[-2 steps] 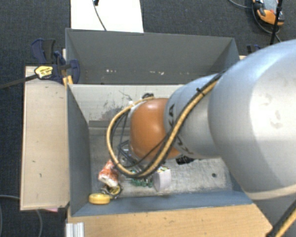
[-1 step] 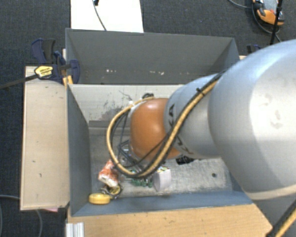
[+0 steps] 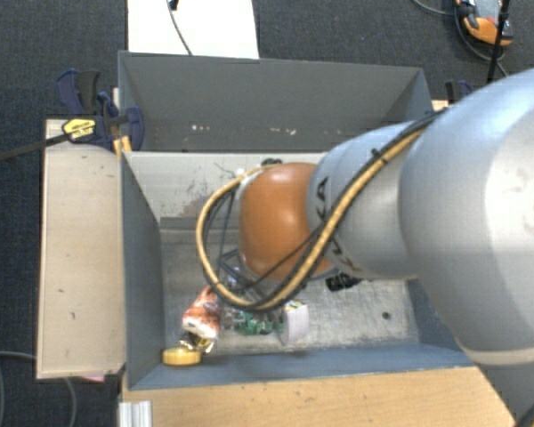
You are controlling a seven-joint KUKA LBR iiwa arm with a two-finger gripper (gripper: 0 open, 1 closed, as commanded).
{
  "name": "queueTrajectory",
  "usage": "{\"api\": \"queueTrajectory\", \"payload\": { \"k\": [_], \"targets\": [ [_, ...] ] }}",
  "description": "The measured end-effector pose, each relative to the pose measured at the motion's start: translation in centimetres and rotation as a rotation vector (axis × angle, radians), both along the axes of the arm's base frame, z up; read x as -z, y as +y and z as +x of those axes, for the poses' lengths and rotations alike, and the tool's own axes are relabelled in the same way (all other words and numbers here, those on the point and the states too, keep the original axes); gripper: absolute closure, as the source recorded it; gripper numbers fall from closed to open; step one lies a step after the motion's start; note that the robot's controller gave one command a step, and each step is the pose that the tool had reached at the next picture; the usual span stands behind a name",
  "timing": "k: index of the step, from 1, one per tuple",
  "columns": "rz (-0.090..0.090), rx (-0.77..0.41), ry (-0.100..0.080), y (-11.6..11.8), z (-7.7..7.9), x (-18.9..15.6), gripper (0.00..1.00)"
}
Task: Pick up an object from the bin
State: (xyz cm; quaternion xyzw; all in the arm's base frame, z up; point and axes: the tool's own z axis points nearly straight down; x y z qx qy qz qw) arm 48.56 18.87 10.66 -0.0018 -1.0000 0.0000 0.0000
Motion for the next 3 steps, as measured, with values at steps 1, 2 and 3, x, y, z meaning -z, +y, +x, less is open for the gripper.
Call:
{"api": "queueTrajectory", "payload": {
  "k": [1, 2, 3],
  "targets": [
    [0.001, -0.039, -0.004, 0.1, -0.1, -3.4, 1.0],
    [0.001, -0.038, -0.002, 0.4, 0.2, -4.7, 1.0],
    [-0.001, -0.058, 0.003, -0.1, -0.4, -10.4, 1.0]
  ]
}}
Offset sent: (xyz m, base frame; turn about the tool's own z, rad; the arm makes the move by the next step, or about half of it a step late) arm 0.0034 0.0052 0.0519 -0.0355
